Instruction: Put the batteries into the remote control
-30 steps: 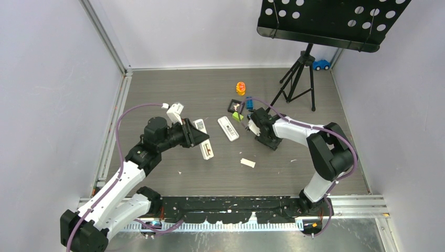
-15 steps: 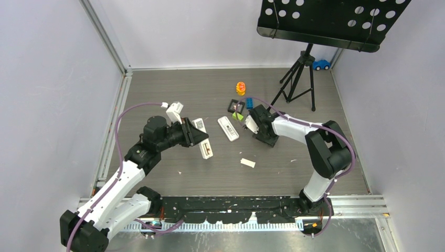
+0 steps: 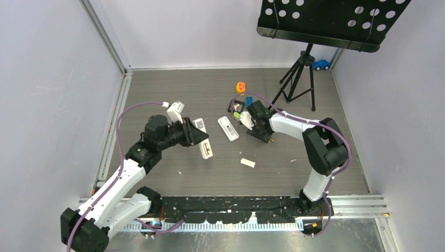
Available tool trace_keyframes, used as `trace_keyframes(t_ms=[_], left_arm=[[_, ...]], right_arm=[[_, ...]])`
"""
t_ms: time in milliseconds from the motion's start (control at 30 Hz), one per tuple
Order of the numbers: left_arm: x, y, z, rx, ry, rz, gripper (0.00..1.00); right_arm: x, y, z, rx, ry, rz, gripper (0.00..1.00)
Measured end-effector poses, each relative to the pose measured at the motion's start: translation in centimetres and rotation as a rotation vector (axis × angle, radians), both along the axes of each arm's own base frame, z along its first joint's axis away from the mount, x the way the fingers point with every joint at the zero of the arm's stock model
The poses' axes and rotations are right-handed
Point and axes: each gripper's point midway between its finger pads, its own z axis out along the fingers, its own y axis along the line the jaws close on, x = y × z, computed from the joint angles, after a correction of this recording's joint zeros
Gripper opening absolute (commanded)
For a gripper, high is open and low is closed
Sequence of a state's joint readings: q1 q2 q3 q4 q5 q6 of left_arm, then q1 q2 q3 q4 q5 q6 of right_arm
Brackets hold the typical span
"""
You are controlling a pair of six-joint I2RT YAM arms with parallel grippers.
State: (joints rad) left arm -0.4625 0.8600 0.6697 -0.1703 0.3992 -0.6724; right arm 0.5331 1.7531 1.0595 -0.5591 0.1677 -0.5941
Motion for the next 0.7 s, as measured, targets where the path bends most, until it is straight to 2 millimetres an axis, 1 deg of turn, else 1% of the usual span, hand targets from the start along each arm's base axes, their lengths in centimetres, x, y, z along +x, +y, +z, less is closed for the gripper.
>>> trace_keyframes(t_ms=[33, 100, 433, 567, 633, 700], left_arm=[[0.0, 0.0, -0.1, 0.002, 0.002, 0.002, 0.00], [0.0, 0.1, -0.1, 0.004, 0.003, 0.005, 0.00], [0.1, 0.1, -0.1, 0.005, 0.004, 0.007, 0.00], [0.2, 0.0, 0.2, 0.003, -0.001, 0.007, 0.00], [0.2, 0.0, 0.4, 0.001, -0.004, 0.007, 0.00], [0.2, 0.0, 0.4, 0.001, -0.003, 0.006, 0.00]], right_arm=[[0.3, 0.0, 0.0, 0.002, 0.000, -0.004, 0.36], [0.6, 0.1, -0.1, 0.007, 0.006, -0.008, 0.35], [0.7, -0.3, -0.2, 0.098, 0.069, -0.081, 0.37], [0.5, -1.2, -0.3, 0.117, 0.098, -0.122, 0.36], [0.5, -1.7, -0.3, 0.122, 0.109, -0.143, 0.32], [0.4, -1.8, -0.4, 0.137, 0.121, -0.156, 0.25]])
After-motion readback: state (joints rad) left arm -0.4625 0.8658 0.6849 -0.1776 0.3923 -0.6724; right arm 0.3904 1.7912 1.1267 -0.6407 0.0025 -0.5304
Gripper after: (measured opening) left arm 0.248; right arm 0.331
